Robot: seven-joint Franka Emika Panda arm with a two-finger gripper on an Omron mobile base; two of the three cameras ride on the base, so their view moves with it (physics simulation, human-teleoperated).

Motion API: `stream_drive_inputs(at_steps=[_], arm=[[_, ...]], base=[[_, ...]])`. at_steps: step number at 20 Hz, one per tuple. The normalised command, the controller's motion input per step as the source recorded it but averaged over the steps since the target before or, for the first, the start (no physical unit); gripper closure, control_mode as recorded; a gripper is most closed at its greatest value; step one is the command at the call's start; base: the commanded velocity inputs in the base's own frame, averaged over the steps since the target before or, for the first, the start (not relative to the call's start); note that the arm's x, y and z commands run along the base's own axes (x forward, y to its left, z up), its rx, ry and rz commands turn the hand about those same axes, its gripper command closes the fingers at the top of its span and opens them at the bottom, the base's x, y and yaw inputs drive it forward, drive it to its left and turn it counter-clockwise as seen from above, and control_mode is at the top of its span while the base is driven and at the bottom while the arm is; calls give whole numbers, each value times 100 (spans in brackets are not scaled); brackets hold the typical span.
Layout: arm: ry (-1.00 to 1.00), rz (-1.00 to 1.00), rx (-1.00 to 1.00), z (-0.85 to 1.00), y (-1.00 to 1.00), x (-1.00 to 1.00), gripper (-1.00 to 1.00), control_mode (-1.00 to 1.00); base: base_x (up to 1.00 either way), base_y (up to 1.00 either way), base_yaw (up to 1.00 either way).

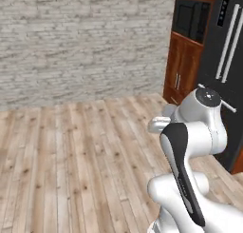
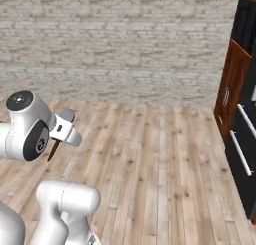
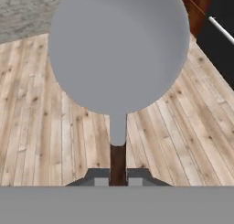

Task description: Take the fork and place it on the left side of the plate. Then take the spoon and place it on the right side of the plate. Make sure they're directly next to the plate.

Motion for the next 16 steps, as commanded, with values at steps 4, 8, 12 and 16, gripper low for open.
stream_drive_inputs(at_steps=[4,8,12,16], arm=[[0,0,0,0,0,0,100,100],[0,0,0,0,0,0,100,100],[0,0,0,0,0,0,100,100],[0,0,0,0,0,0,100,100]], base=[[44,22,51],[57,20,48],[59,21,48],[57,24,48]])
